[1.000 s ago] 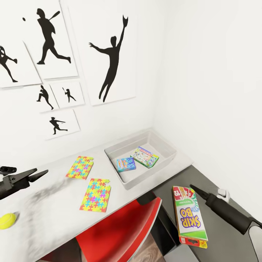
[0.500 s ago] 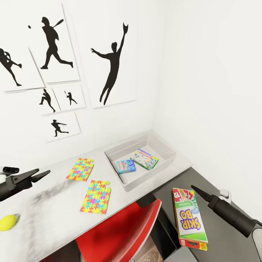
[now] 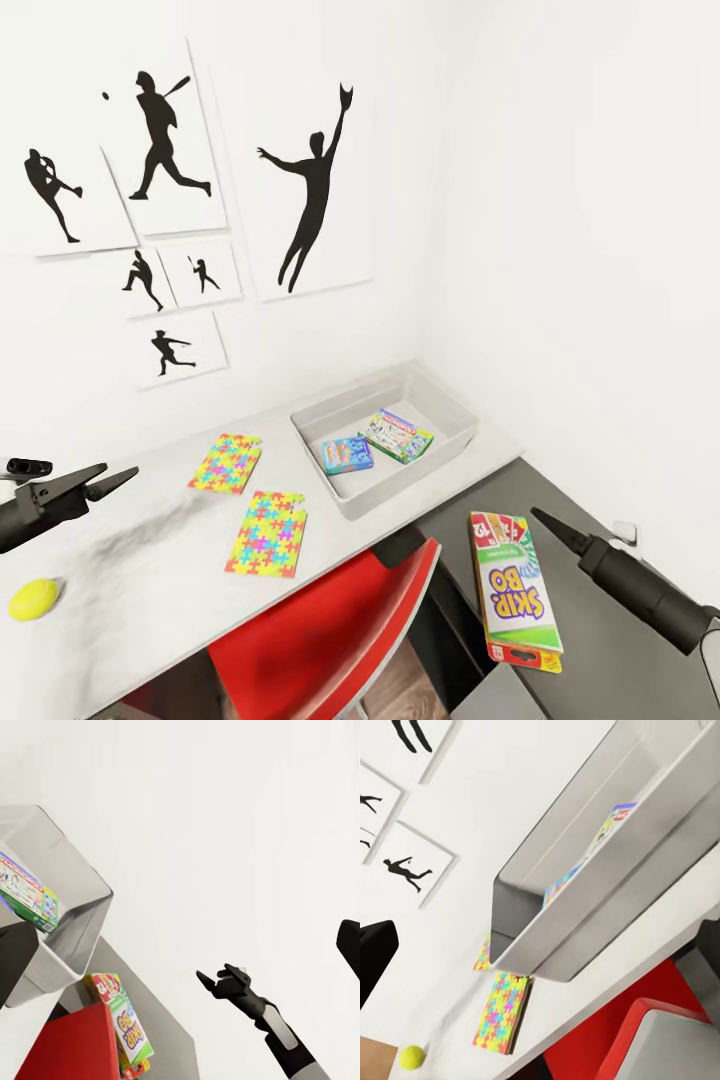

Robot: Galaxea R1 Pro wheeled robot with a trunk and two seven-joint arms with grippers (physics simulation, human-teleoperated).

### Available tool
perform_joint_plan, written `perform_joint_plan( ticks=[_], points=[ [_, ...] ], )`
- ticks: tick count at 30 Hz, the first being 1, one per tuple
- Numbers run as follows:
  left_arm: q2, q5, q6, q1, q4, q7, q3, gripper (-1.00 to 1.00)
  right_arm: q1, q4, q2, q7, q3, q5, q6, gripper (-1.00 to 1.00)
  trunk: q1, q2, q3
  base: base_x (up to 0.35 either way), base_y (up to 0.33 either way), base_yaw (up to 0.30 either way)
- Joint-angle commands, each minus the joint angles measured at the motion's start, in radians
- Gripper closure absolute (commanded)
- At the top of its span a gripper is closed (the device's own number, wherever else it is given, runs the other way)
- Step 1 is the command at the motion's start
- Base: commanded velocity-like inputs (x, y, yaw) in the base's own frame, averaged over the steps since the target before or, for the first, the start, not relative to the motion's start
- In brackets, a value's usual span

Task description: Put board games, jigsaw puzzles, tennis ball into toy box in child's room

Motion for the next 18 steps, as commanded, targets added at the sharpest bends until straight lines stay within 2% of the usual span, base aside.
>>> perform_joint_plan(
  ticks=[1,9,18],
  points=[
    [0.000,-0.001,0.011,-0.001,0.000,-0.004,-0.001,-1.00,-0.001,0.000,0.000,0.003,-0.001,-0.002,0.005,-1.00,0.001,-0.002,0.000,-0.012,0.000,0.000],
    [0.000,-0.001,0.011,-0.001,0.000,-0.004,-0.001,-1.00,-0.001,0.002,0.001,0.005,-0.002,-0.002,0.003,-1.00,0.001,-0.002,0.013,-0.080,0.000,0.000],
    [0.000,-0.002,0.011,0.000,0.000,-0.004,-0.002,-1.00,-0.001,0.004,0.001,0.006,-0.002,-0.002,0.002,-1.00,0.001,-0.002,0.028,-0.017,0.000,0.000]
  ],
)
